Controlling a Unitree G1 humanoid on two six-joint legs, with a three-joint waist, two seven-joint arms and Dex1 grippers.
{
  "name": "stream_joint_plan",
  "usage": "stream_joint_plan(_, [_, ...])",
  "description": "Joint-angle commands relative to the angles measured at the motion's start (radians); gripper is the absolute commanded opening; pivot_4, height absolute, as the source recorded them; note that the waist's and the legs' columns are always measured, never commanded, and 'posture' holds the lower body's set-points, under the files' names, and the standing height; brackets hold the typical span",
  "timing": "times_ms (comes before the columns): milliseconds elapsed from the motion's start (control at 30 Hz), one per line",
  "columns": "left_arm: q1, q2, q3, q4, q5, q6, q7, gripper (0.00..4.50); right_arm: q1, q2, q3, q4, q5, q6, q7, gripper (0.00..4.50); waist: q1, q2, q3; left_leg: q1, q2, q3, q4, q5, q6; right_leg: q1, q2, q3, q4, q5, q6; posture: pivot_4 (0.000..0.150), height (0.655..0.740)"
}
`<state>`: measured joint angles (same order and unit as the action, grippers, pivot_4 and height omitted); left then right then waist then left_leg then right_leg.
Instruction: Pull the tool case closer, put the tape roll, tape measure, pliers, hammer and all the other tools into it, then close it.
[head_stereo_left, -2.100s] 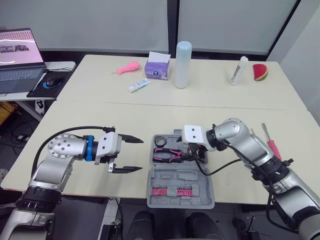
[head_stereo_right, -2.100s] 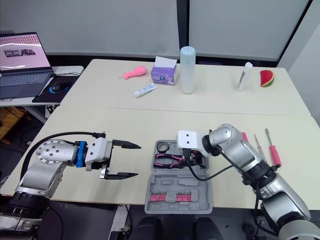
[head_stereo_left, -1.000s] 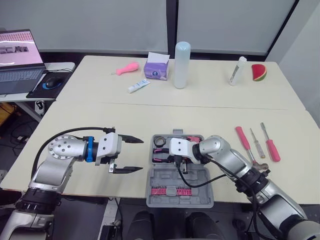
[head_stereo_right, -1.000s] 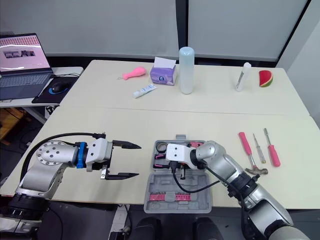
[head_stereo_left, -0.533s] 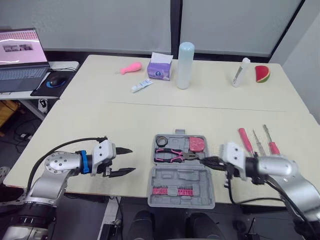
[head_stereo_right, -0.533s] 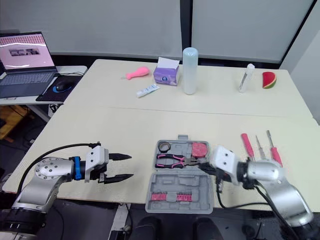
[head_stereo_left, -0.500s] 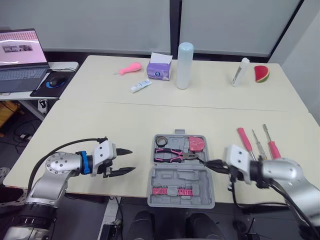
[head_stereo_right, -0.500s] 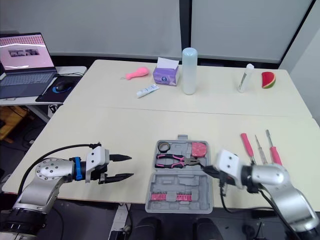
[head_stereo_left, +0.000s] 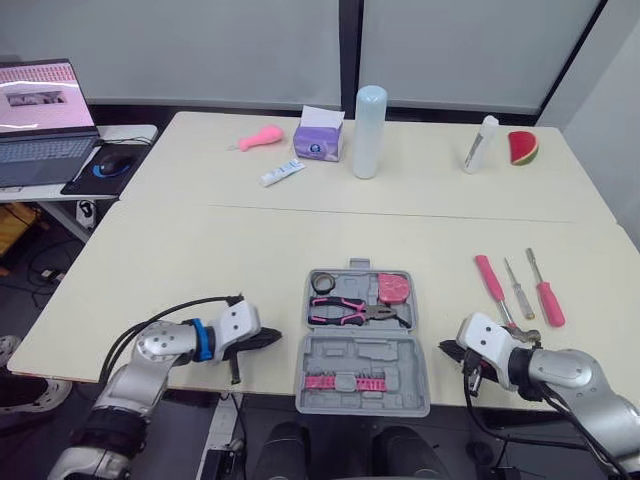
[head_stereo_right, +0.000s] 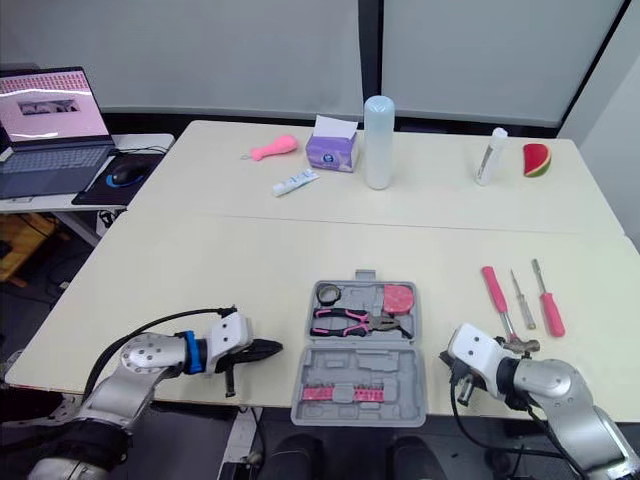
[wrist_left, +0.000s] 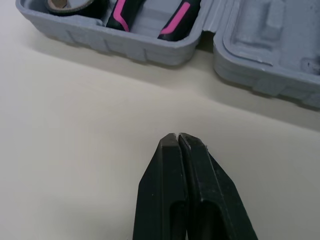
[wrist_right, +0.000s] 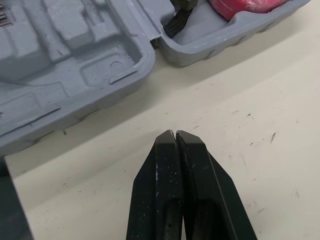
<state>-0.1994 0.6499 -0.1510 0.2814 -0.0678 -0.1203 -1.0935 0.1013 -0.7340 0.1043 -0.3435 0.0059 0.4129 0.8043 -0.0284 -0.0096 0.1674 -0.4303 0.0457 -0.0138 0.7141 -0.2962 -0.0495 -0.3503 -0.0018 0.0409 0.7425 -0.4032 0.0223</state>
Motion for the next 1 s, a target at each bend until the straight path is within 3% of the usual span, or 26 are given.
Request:
stream_joint_plan(33, [-0.032,-0.033,-0.041,-0.009,0.008,0.014,-0.012,0.03,-0.040,0.028,0.039,0.025,-0.012,-0.040,-0.011,0.00,0.000,0.000,0.000,0.000,0.000,0.000,0.000,0.000,0.000,0.000,0.000,0.000,0.000,0.000,0.000,0.150,0.6921])
stream_joint_plan(467, [-0.114,-0.088,-0.124,0.007,0.037,0.062,-0.044,0.03,-0.147,0.077,0.144,0.120,-0.029,-0.098,0.016,0.00,0.000,0.000,0.000,0.000,0.000,0.000,0.000,0.000,0.000,0.000,0.000,0.000,0.000,0.000,0.000,0.150,0.6921])
stream_joint_plan(1000, [-0.191,-0.145,-0.123,0.036,0.053,0.073,-0.037,0.03,-0.194,0.121,0.136,0.133,-0.021,-0.084,-0.001,0.00,0.000,0.000,-0.001,0.000,0.000,0.000,0.001,0.000,0.000,0.000,-0.001,0.000,0.001,0.000,0.000,0.150,0.6921])
